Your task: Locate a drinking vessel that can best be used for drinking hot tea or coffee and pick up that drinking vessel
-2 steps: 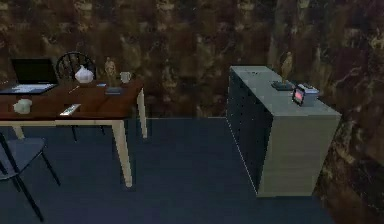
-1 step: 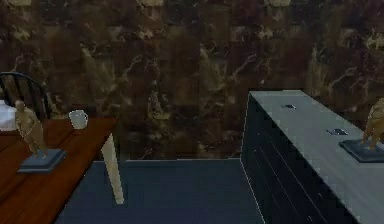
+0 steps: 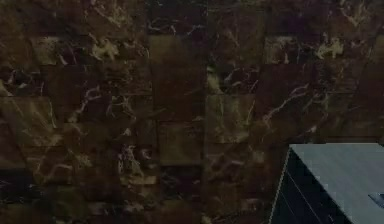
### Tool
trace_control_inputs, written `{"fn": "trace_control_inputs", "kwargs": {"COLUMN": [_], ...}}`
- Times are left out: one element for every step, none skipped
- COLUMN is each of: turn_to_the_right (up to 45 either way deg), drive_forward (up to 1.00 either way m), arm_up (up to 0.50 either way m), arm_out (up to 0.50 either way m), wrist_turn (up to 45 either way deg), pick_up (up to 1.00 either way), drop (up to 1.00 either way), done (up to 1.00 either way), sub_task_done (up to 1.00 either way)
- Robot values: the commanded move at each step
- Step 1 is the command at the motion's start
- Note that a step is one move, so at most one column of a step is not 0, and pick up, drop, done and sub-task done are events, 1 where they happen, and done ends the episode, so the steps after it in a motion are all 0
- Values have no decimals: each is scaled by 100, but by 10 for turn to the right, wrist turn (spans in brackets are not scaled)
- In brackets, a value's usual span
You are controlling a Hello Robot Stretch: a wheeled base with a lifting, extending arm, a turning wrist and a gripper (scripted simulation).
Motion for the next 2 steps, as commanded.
{"fn": "trace_control_inputs", "kwargs": {"turn_to_the_right": [-450, -450], "drive_forward": [0, 0], "arm_up": [0, 0], "arm_out": [0, 0], "wrist_turn": [0, 0], "pick_up": [0, 0], "drop": [0, 0], "done": [0, 0], "sub_task_done": [0, 0]}}
